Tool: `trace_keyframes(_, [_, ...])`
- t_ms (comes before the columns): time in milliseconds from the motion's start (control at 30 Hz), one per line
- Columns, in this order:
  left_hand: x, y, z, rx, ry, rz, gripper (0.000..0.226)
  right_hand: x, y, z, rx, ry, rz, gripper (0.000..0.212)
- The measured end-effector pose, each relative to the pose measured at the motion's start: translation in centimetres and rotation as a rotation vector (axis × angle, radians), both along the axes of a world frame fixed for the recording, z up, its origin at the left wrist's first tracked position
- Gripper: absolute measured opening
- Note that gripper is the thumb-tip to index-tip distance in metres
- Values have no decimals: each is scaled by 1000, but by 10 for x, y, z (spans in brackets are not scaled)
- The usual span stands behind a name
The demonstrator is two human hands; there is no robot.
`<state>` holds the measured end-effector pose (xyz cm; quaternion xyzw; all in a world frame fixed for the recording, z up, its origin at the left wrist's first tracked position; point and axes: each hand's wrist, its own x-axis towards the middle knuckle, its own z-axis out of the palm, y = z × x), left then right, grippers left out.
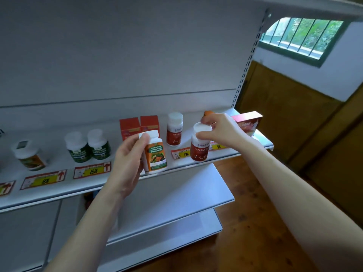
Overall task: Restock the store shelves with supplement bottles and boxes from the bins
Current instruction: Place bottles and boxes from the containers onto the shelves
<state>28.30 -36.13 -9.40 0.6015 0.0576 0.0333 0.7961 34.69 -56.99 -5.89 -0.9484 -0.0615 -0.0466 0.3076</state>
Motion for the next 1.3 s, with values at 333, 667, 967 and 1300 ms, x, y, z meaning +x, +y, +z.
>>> trace_keyframes(333, [40, 12, 2, -19, -41, 45, 13, 68, 5, -10, -42, 16, 36, 35])
trace_keyframes(667, [54, 3, 5, -67, -61, 123, 13, 104, 7, -11, -94, 85, 147, 31])
trace_keyframes(967, [57, -9, 5, -147, 0, 131, 21, 114, 7, -21, -107, 76, 238, 30])
trace_keyframes(1300, [56, -27, 12, -216, -2, 76, 52, 86, 23, 18, 246, -12, 340, 10])
